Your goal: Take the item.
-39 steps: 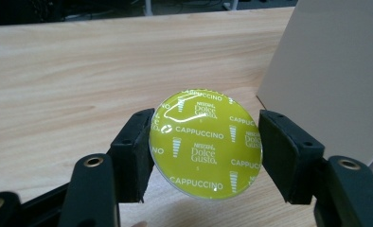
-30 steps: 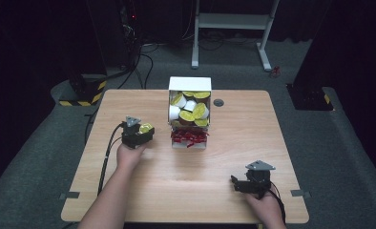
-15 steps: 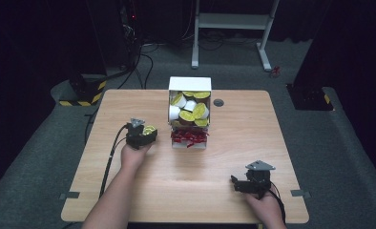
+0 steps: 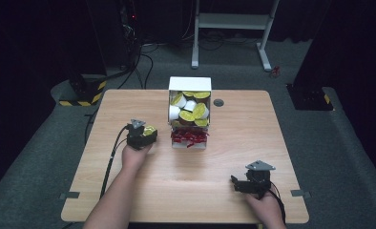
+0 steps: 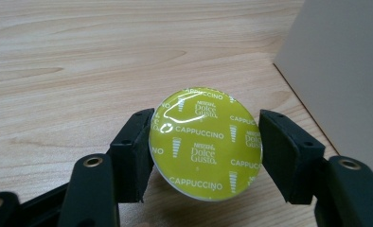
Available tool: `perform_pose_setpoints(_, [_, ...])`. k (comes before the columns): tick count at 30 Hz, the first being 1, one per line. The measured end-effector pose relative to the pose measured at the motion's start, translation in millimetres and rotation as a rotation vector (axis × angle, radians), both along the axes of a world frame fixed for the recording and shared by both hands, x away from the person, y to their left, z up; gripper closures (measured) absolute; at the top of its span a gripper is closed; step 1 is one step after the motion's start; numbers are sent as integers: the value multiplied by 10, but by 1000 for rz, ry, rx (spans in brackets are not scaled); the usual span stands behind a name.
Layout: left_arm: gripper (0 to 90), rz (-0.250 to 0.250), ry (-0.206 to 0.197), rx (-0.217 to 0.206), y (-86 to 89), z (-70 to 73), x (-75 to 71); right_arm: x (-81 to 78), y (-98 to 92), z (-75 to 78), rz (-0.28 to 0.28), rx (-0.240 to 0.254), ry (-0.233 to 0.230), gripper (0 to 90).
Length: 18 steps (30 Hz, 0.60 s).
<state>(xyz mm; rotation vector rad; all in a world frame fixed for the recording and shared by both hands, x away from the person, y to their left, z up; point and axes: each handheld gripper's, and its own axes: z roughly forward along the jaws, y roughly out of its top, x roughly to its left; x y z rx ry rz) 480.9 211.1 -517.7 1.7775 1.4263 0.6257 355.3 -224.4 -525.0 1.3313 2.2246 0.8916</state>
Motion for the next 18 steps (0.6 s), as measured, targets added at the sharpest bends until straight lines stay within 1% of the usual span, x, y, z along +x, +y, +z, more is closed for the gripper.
perform_pose_setpoints(1, [394, -1, 1, 2, 5, 1, 1, 0, 0, 0, 0, 0, 0, 86])
perform_pose_setpoints(4, [377, -3, 12, -11, 13, 10, 4, 0, 0, 0, 0, 0, 0, 86])
perform_pose_setpoints(6, [339, -4, 6, -3, 3, 18, -3, 0, 0, 0, 0, 0, 0, 86])
perform_pose_setpoints(12, [277, -2, 2, -3, -1, 53, -5, 0, 0, 0, 0, 0, 0, 86])
perform_pose_setpoints(14, [250, 1, -2, -10, 2, 78, -11, 0, 0, 0, 0, 0, 0, 86])
perform_pose_setpoints(16, [247, -7, -8, -24, 3, 111, -22, 0, 0, 0, 0, 0, 0, 85])
perform_pose_setpoints(18, [241, -15, -15, -23, 6, 144, -36, 0, 0, 0, 0, 0, 0, 86])
